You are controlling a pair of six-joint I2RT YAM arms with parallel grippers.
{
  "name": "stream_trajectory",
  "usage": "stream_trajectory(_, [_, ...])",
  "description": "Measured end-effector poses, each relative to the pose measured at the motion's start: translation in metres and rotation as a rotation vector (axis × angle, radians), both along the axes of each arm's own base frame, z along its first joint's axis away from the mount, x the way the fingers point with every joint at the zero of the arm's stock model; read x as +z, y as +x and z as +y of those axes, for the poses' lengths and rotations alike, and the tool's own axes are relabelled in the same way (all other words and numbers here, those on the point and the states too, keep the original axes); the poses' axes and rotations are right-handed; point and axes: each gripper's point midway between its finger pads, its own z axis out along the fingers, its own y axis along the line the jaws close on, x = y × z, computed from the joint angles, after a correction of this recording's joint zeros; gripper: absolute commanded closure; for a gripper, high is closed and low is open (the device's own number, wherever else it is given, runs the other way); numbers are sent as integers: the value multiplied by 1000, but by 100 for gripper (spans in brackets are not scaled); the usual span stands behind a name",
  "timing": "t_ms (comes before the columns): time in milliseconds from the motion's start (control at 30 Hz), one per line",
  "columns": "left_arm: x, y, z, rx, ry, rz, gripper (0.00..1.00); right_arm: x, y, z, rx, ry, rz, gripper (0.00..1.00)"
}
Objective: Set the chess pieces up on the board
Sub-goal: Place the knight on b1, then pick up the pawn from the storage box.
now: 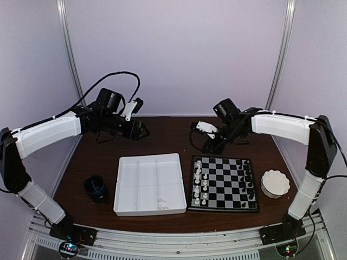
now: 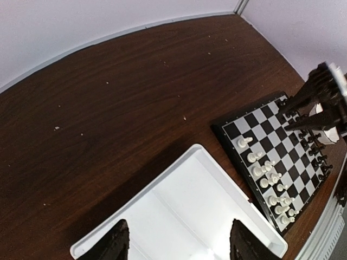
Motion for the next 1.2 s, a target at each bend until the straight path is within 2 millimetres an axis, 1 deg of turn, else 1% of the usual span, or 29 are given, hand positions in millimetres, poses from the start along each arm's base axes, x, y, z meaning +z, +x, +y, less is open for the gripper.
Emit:
stream_trajectory(67, [2,-16,-13,-17,23,26,37,37,-7,-7,3,44,-61,64])
stream_trajectory(133, [-1,-32,-22,-29,40,59,36,65,-18,-9,25,87,-102,64])
stream_trajectory(167, [-5,-40,-23,-30,53,78,36,74,-22,-8,36,101,-112,64])
stream_trajectory(200, [-10,-45,-19,-18,68,94,36,80,-30,-5,54,109,-117,64])
stream_trajectory(233, [-14,-46,-14,-1,84,104,36,82,-40,2,85,110,-111,64])
stream_trajectory(267, [-19,-46,-5,31,100,116,36,79,-52,12,123,104,-97,64])
stream_trajectory(333, [-24,-40,15,99,113,134,36,65,-80,38,214,82,-52,64])
stream_trajectory(400, [-26,-35,35,170,109,140,35,42,-109,63,302,45,1,65])
stream_trajectory(467, [-27,-33,52,234,102,136,34,16,-135,83,378,-5,56,65])
stream_trajectory(533, [-25,-36,62,272,90,120,34,-2,-154,97,431,-41,91,65])
stream_trajectory(600, [-19,-40,68,291,73,102,34,-15,-164,112,468,-69,111,65])
stream_trajectory(767, [-4,-46,77,315,33,49,34,-32,-172,140,505,-91,119,65])
stream_trajectory(867, [-1,-51,82,323,24,34,34,-46,-174,151,514,-112,127,64])
stream_trajectory(1000, [0,-58,88,331,19,19,34,-68,-174,157,511,-147,150,65])
stream_trajectory(1100, [1,-60,91,335,16,12,34,-82,-173,157,501,-173,168,66])
stream_trajectory(1200, [4,-60,92,337,12,5,34,-92,-173,155,489,-192,180,71])
